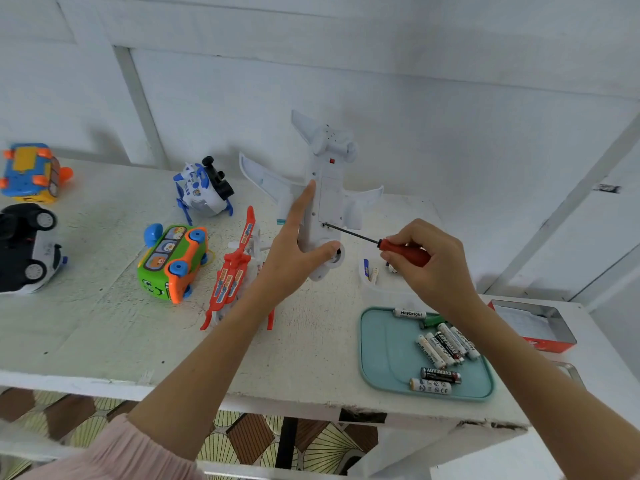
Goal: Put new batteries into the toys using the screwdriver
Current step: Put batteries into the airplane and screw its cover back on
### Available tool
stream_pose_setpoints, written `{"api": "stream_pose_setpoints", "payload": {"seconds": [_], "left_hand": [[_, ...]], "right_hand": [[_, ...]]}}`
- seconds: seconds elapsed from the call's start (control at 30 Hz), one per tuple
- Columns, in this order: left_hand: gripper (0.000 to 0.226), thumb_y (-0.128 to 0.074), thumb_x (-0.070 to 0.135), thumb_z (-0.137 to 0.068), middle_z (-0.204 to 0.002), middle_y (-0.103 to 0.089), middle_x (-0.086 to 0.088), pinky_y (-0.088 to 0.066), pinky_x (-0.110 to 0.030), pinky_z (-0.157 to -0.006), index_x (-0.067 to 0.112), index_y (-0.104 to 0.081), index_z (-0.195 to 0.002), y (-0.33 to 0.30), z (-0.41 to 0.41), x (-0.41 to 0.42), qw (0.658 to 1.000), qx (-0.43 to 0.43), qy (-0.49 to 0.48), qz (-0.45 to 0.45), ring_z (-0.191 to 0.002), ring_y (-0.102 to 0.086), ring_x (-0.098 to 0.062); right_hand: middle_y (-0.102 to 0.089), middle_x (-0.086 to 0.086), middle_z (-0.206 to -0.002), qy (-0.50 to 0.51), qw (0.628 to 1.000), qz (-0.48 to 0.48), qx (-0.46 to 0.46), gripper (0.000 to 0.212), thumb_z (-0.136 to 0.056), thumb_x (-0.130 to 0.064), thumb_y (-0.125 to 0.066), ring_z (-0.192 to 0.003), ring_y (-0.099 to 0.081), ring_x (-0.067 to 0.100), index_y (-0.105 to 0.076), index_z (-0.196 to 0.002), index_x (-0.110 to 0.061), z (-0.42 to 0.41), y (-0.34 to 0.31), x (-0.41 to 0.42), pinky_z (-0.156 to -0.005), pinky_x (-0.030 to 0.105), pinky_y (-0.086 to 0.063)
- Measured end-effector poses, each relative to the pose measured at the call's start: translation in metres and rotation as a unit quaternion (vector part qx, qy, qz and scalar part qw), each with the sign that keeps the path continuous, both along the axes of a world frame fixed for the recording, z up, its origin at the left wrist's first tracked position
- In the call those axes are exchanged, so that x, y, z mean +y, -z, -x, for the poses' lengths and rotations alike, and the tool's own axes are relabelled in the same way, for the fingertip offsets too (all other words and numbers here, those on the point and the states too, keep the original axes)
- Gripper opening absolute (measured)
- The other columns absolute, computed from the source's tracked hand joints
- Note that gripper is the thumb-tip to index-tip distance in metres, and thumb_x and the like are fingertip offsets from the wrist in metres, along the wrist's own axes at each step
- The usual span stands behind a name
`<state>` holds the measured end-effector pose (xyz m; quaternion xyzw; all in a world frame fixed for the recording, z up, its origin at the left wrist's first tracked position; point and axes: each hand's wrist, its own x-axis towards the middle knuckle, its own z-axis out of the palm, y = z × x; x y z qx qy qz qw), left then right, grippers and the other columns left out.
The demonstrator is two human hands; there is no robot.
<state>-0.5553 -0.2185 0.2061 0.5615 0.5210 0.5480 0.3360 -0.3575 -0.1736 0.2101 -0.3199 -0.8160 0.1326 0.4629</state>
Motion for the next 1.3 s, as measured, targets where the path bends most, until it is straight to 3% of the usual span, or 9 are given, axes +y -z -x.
{"api": "stream_pose_setpoints", "payload": {"seconds": [0.07,0.17,0.47,0.67,0.83,1.0,1.1,1.23,1.3], "left_hand": [[0.08,-0.064,0.004,-0.086,-0.147,-0.035,-0.003,-0.047,-0.007,-0.075,0.046,-0.017,-0.135,-0.0008,-0.0015,0.0001,1.0,-0.011,0.003,0.001,-0.108,-0.052,-0.016],[0.079,-0.063,0.003,-0.087,-0.147,-0.033,-0.004,-0.046,-0.004,-0.069,0.044,-0.017,-0.135,-0.0024,-0.0034,-0.0006,1.0,-0.019,0.008,0.0,-0.104,-0.05,-0.014],[0.078,-0.064,0.006,-0.086,-0.15,-0.031,-0.004,-0.046,-0.003,-0.078,0.049,-0.017,-0.132,-0.0006,-0.0042,-0.0006,1.0,-0.018,0.007,-0.006,-0.122,-0.048,-0.023],[0.078,-0.064,0.006,-0.087,-0.15,-0.031,-0.003,-0.046,-0.004,-0.079,0.049,-0.017,-0.131,0.0,-0.0044,-0.0014,1.0,-0.015,0.007,-0.008,-0.119,-0.048,-0.02],[0.08,-0.066,0.008,-0.086,-0.152,-0.029,0.001,-0.045,-0.013,-0.09,0.052,-0.016,-0.131,0.0012,-0.0043,-0.002,1.0,0.001,0.004,-0.008,-0.128,-0.045,-0.023],[0.08,-0.066,0.009,-0.086,-0.151,-0.029,0.004,-0.045,-0.007,-0.084,0.052,-0.016,-0.132,0.0005,-0.0058,-0.0022,1.0,0.012,-0.002,-0.012,-0.127,-0.045,-0.023],[0.082,-0.066,0.009,-0.086,-0.151,-0.027,0.007,-0.048,-0.015,-0.089,0.051,-0.016,-0.134,-0.0003,-0.0066,-0.0029,1.0,0.021,0.0,-0.02,-0.127,-0.044,-0.022],[0.084,-0.065,0.003,-0.085,-0.15,-0.023,0.013,-0.052,-0.012,-0.063,0.045,-0.017,-0.139,0.0012,-0.0074,-0.0027,0.999,0.027,0.012,-0.029,-0.092,-0.056,0.01],[0.087,-0.066,0.003,-0.084,-0.146,-0.023,0.017,-0.05,-0.012,-0.066,0.043,-0.017,-0.143,0.0047,-0.0066,-0.0002,0.998,0.047,0.012,-0.034,-0.08,-0.052,0.022]], "right_hand": [[-0.061,0.003,-0.073,-0.001,1.0,-0.006,0.0,0.008,-0.072,-0.007,-0.07,-0.067,-0.053,0.012,-0.064,-0.076,-0.004,0.0,-0.0004,0.0001,-0.062,0.013,-0.041],[-0.061,0.002,-0.073,0.002,1.0,-0.007,-0.003,0.008,-0.072,-0.007,-0.07,-0.068,-0.054,0.011,-0.064,-0.076,-0.004,-0.0003,0.0,0.0,-0.062,0.014,-0.042],[-0.06,0.0,-0.073,0.007,1.0,-0.012,0.001,0.009,-0.072,-0.005,-0.072,-0.069,-0.054,0.009,-0.064,-0.076,-0.004,-0.0026,0.0009,-0.0039,-0.063,0.013,-0.043],[-0.061,0.002,-0.072,0.019,1.0,-0.012,-0.005,0.01,-0.072,-0.002,-0.073,-0.068,-0.053,0.011,-0.064,-0.075,-0.004,-0.0051,0.0006,-0.0047,-0.061,0.016,-0.043],[-0.061,0.002,-0.071,0.024,0.999,-0.023,-0.008,0.01,-0.072,-0.003,-0.073,-0.067,-0.053,0.011,-0.064,-0.075,-0.004,-0.0054,-0.0003,-0.0064,-0.061,0.015,-0.042],[-0.06,0.001,-0.072,0.022,0.999,-0.026,-0.005,0.009,-0.072,-0.003,-0.072,-0.068,-0.053,0.009,-0.064,-0.075,-0.003,-0.0051,-0.0012,-0.0081,-0.062,0.012,-0.042],[-0.058,-0.003,-0.072,0.021,0.999,-0.028,-0.003,0.008,-0.073,-0.004,-0.072,-0.068,-0.052,0.002,-0.064,-0.074,-0.003,-0.0059,-0.0017,-0.0077,-0.064,0.008,-0.039],[-0.057,-0.004,-0.073,0.024,0.999,-0.03,-0.009,0.008,-0.073,-0.004,-0.072,-0.069,-0.053,0.001,-0.064,-0.075,-0.004,-0.0071,-0.0018,-0.0081,-0.062,0.009,-0.041],[-0.059,-0.004,-0.073,0.037,0.998,-0.045,-0.022,0.007,-0.074,-0.008,-0.071,-0.066,-0.054,0.004,-0.065,-0.076,-0.005,-0.0071,-0.0025,-0.0091,-0.058,0.019,-0.046]]}}
